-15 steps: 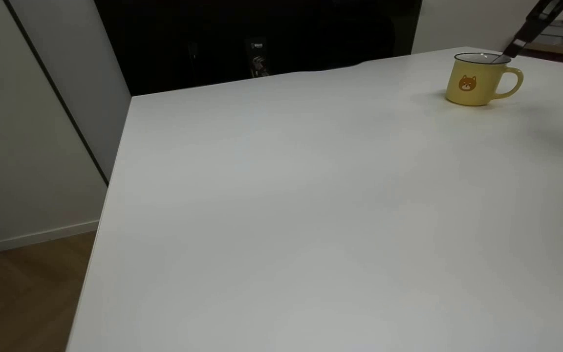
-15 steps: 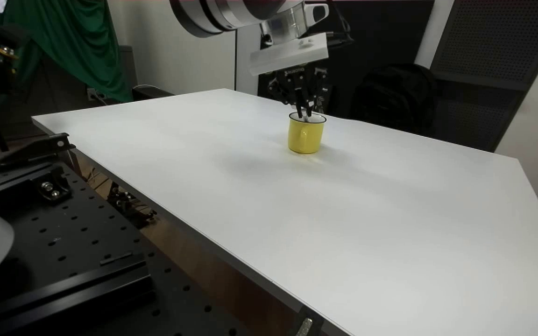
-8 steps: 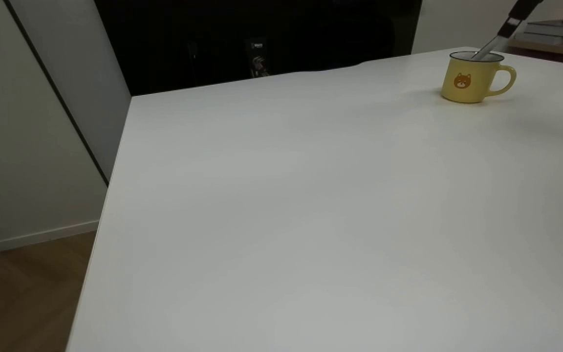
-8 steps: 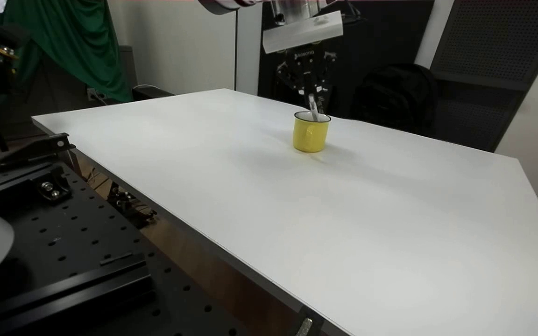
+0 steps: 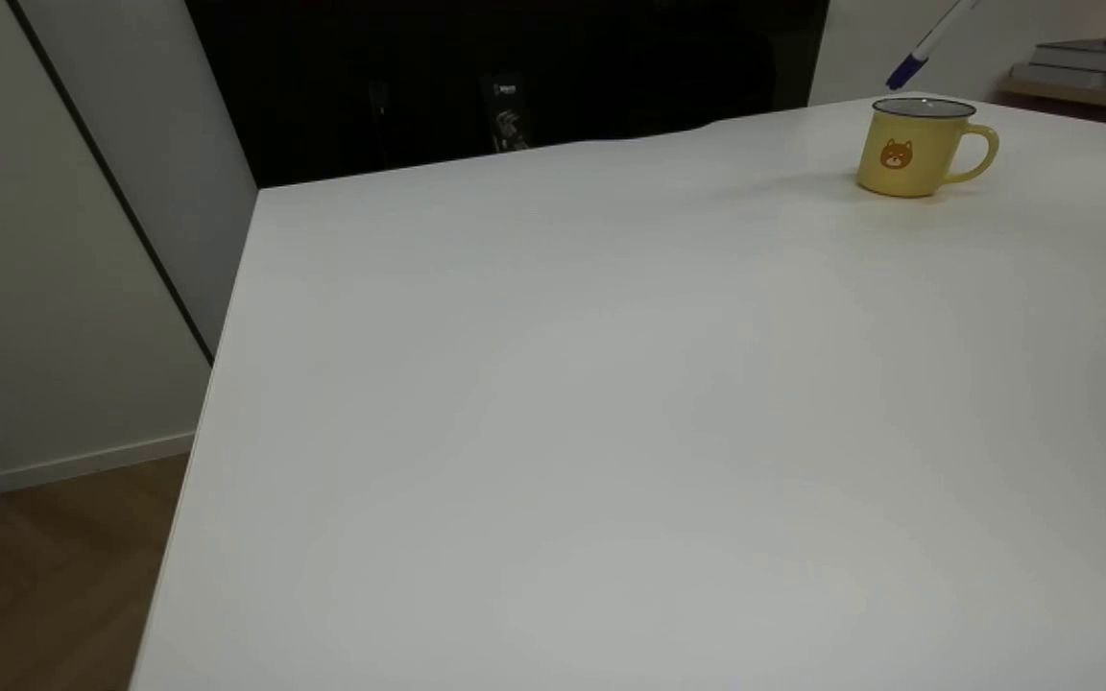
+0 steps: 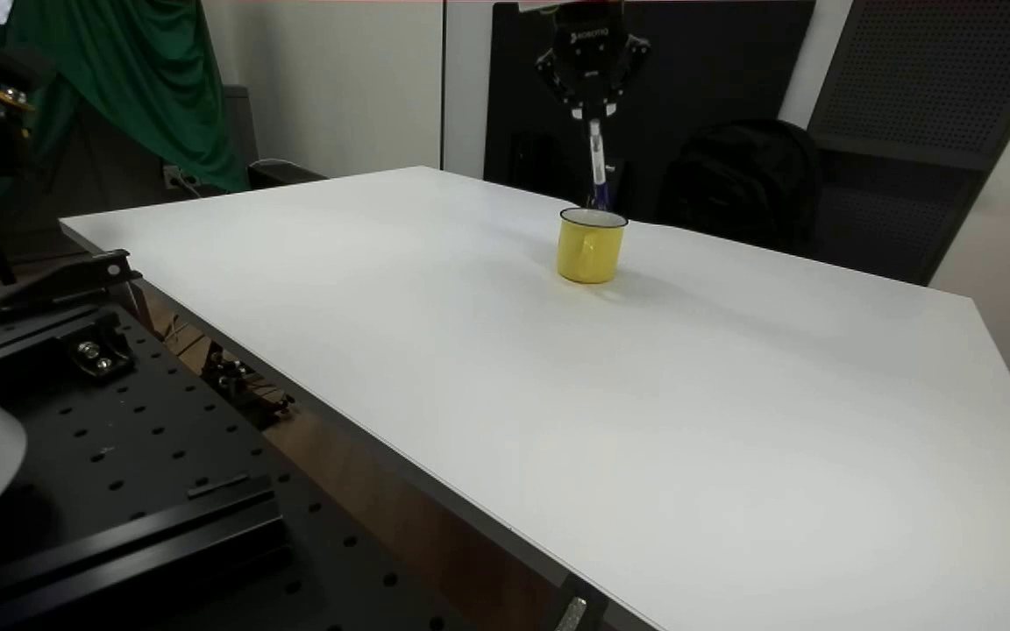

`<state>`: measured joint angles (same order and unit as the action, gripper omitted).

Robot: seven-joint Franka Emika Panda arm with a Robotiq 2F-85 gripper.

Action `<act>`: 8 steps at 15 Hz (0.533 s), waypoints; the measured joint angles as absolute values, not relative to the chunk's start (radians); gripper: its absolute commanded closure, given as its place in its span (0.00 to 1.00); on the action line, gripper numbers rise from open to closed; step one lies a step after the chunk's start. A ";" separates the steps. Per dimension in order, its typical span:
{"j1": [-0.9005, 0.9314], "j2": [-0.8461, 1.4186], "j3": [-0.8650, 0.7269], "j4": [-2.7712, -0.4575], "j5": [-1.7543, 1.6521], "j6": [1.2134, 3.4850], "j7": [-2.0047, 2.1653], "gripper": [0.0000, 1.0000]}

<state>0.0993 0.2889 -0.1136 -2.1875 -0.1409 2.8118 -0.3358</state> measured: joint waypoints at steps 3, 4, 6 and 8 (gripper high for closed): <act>-0.009 0.264 0.011 -2.114 0.010 2.680 -0.431 0.96; -0.043 0.258 0.050 -2.094 0.081 2.647 -0.485 0.96; -0.092 0.250 0.111 -2.066 0.211 2.587 -0.590 0.96; -0.118 0.250 0.150 -2.054 0.328 2.530 -0.682 0.96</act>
